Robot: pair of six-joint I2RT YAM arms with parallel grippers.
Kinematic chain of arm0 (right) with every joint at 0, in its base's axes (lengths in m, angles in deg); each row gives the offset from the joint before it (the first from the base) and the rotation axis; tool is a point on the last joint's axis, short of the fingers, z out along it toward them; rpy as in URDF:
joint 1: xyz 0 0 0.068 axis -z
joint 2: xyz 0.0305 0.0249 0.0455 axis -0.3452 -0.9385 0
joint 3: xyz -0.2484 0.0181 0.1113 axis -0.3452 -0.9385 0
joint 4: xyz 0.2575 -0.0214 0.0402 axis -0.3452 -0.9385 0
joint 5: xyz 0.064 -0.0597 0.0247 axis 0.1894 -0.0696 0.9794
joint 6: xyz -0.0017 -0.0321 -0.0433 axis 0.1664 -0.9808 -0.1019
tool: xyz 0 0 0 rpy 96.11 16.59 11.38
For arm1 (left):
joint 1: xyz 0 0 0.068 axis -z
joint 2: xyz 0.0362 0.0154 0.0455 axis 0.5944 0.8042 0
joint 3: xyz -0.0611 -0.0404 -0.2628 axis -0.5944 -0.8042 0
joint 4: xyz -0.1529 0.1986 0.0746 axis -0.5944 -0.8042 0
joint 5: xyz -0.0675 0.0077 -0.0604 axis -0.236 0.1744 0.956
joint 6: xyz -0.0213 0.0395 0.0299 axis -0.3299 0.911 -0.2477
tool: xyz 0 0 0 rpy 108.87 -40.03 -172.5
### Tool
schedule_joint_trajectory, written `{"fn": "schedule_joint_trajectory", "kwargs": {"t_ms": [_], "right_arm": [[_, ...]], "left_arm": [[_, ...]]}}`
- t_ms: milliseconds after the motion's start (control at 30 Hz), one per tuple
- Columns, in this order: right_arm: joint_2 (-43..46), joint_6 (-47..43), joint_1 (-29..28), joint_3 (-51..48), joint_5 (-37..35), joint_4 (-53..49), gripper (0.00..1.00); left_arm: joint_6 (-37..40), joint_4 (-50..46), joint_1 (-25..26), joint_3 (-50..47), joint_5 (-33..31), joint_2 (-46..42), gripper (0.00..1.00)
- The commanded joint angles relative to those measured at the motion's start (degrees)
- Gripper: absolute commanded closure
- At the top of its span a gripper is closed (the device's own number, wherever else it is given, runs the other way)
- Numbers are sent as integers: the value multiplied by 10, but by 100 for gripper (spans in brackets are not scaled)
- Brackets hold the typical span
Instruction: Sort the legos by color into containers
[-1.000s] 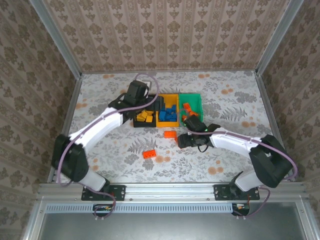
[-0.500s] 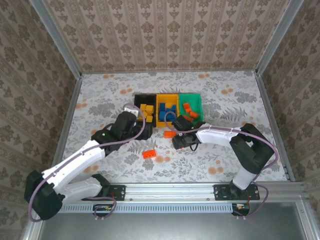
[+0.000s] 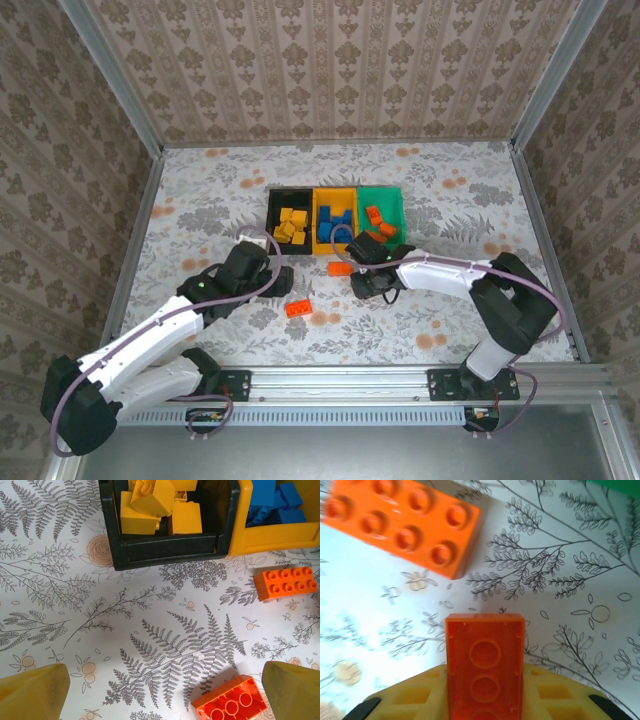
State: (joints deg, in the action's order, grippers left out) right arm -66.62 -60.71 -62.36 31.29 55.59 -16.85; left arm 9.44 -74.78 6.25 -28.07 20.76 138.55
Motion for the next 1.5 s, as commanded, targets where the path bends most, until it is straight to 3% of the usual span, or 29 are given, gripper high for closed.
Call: {"fn": "schedule_joint_trajectory", "kwargs": {"t_ms": [0,167,267,433,667,733,800,867,967,1467], "right_arm": [[69,5,8,9,6,-25,73],[135,3,56,52,-21,-42,73],[122,9,97,94,-37,-41,72],[-3,14,147,177,-63,-42,71],[-120,29,170,260,-80,-35,68],[-137,29,170,278,-85,-42,64],[-148,31,170,288,-82,-45,55],[-146,33,170,288,-74,-40,38],[-126,33,167,277,-67,-28,28],[0,36,152,170,-51,4,25]], "left_arm": [[2,15,3,-6,15,3,0],[5,24,11,1,26,30,0],[9,31,18,4,32,42,0],[11,27,26,14,43,64,0],[6,32,28,8,59,80,0],[10,31,29,9,66,87,0],[15,24,29,15,70,98,0],[19,18,32,21,74,110,0],[22,9,40,30,81,126,0],[8,-20,135,78,68,286,0]]}}
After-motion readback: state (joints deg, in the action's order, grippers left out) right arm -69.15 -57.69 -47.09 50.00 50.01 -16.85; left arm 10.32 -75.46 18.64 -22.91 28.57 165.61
